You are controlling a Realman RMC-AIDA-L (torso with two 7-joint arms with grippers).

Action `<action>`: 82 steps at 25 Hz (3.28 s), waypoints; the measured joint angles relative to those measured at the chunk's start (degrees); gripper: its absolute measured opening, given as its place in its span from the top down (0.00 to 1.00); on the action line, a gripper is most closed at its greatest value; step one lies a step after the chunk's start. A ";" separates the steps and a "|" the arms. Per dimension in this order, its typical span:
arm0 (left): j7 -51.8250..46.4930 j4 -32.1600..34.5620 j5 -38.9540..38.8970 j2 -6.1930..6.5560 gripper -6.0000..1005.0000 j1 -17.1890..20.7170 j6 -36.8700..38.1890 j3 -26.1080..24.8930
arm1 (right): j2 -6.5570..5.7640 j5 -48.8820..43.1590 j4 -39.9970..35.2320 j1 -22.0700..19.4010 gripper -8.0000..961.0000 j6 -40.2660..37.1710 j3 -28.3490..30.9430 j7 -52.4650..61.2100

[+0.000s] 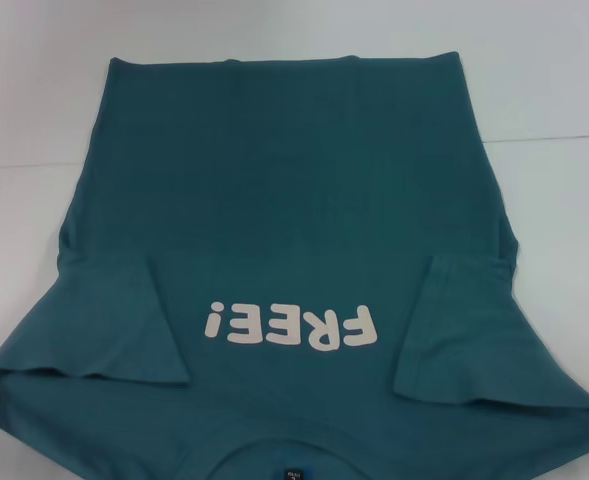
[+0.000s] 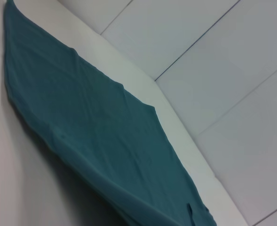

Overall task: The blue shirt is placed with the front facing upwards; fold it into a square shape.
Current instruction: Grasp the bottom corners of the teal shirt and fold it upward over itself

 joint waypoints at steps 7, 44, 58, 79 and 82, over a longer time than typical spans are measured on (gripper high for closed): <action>0.00 -0.21 0.25 -0.29 0.97 0.97 1.19 -0.48 | 0.07 0.00 -0.92 -0.70 0.99 -0.97 1.19 -0.05; 1.14 -13.77 -0.74 4.02 0.97 -17.24 -16.72 0.30 | -0.18 9.25 0.34 9.32 0.99 14.71 5.05 -0.04; 6.73 -20.24 -1.03 4.77 0.97 -25.10 -32.89 1.13 | 0.75 15.05 2.70 12.92 0.98 27.52 4.39 -1.36; 15.25 -23.49 -1.02 4.98 0.97 -31.29 -48.59 3.30 | 3.80 15.21 4.90 18.55 0.97 42.79 0.78 -3.61; 16.98 -24.47 -1.03 5.01 0.97 -32.16 -50.55 3.33 | 4.12 15.21 4.90 18.76 0.97 43.98 0.49 -3.90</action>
